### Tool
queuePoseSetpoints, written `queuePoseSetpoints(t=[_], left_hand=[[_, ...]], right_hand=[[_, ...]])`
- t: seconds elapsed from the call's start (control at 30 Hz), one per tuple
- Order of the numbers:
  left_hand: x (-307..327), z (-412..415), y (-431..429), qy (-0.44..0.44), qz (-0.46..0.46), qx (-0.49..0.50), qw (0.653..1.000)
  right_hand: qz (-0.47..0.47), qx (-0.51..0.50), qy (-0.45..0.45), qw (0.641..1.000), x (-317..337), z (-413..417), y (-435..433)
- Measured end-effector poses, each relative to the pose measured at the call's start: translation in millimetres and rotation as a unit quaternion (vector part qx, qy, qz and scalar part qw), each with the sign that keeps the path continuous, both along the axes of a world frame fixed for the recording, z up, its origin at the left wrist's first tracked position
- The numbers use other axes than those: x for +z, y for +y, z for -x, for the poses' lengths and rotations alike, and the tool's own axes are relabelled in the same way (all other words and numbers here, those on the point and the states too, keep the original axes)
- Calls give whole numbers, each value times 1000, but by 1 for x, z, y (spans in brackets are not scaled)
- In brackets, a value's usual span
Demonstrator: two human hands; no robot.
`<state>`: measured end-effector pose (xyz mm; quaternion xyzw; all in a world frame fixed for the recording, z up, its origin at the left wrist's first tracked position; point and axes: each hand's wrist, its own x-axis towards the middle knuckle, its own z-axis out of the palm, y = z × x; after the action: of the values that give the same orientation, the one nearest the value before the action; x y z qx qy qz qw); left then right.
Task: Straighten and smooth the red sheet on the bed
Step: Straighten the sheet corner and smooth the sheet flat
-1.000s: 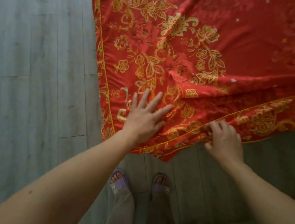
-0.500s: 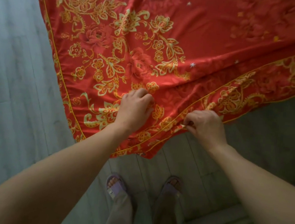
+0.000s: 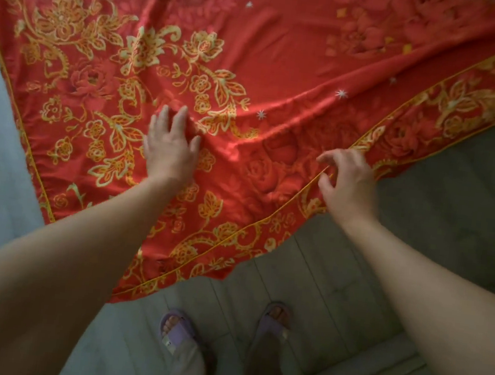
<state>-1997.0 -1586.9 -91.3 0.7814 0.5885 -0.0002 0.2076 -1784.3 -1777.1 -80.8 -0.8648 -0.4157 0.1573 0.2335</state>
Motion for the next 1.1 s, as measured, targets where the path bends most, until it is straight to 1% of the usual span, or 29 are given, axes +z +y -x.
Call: queuePoseSetpoints(t=[0.03,0.07,0.1,0.17,0.23,0.27,0.3,0.33,0.4,0.47,0.5,0.53,0.63,0.7,0.83,0.9,1.1], left_hand=[[-4,-15,-3,14,21,37,999],[-8,-31,-11,37,25,36,998],[-11,-51,-26,52,16,-1,999],[-14,-86,-68,34,0,-136,990],[-12,-115,-114,1,0,-294,956],[-9,-124,-127,-9,6,-352,936],[-3,-136,-129,-26,20,-384,923],[1,-143,-121,-49,33,-389,919],[9,-153,-93,-81,11,-351,933],[20,-163,-61,-72,-50,-286,954],[26,-173,-48,-61,-60,-259,962],[29,-182,-40,-60,-47,-247,966],[33,-222,-36,-77,24,-268,960],[30,-249,-39,-95,41,-298,949],[26,-304,-40,-104,84,-327,936],[29,-328,-35,-98,102,-316,938],[33,-390,-17,-62,137,-326,933]], right_hand=[[6,-40,-2,999,-3,-15,1],[21,-67,-9,997,-5,-28,1],[43,-82,-22,995,-9,-41,-3],[75,-95,-37,992,-13,-61,-12],[81,-97,-20,992,-12,-76,-25],[85,-86,-6,993,-11,-82,-30],[88,-73,9,993,-6,-91,-36],[94,-55,22,994,-3,-97,-40],[105,-24,30,994,3,-109,-43],[104,-26,29,994,9,-125,-43],[97,-41,32,994,12,-134,-42],[90,-60,39,993,13,-140,-41],[77,-129,75,986,12,-158,-38],[86,-143,81,983,10,-172,-34],[115,-97,46,988,16,-217,-21],[135,-81,35,987,22,-245,-12],[215,-62,56,973,29,-318,3]])
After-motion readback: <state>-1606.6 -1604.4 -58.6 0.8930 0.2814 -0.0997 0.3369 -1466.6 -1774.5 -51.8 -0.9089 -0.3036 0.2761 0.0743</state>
